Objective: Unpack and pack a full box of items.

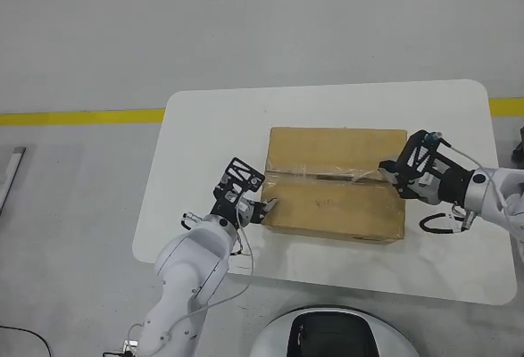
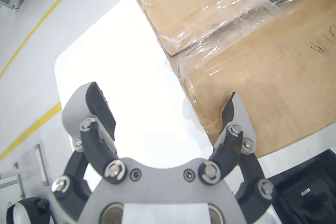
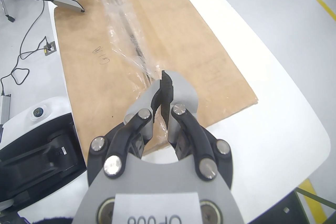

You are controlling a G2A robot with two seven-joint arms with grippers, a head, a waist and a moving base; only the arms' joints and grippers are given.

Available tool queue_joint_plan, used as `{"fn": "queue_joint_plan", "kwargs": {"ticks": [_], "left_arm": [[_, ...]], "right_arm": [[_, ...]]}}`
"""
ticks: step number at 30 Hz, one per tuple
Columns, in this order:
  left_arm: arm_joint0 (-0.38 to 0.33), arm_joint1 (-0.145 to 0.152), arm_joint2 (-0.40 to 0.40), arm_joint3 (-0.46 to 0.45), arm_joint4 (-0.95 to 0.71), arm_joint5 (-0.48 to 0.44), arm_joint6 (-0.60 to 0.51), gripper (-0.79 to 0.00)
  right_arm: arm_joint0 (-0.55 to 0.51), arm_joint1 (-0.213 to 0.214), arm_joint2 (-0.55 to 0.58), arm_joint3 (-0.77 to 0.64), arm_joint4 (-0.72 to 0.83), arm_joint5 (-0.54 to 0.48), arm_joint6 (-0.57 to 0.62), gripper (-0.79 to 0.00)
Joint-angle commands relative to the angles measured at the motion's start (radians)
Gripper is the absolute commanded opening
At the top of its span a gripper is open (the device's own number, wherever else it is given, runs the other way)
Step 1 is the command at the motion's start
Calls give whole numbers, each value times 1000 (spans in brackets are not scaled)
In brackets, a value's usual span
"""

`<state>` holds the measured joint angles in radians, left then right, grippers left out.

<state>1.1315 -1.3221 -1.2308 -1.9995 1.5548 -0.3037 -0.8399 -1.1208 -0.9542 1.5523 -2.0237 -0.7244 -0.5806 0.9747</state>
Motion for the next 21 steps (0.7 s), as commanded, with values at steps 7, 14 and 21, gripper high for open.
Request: {"fn": "queue_joint_plan", "kwargs": {"ticks": [7,14,21], "left_arm": [[-6,0,5,7,3,8,0,0],[-10,1,-2,-7,-4,16,3,0],[-9,5,-22,-45,-9,1,5,0]], "right_arm": [[-10,14,28,-2,9,-22,24,-785],[-15,25,38,-4,15,-40,37,-785],[-16,33,23,4,3,-44,35,-785]]}}
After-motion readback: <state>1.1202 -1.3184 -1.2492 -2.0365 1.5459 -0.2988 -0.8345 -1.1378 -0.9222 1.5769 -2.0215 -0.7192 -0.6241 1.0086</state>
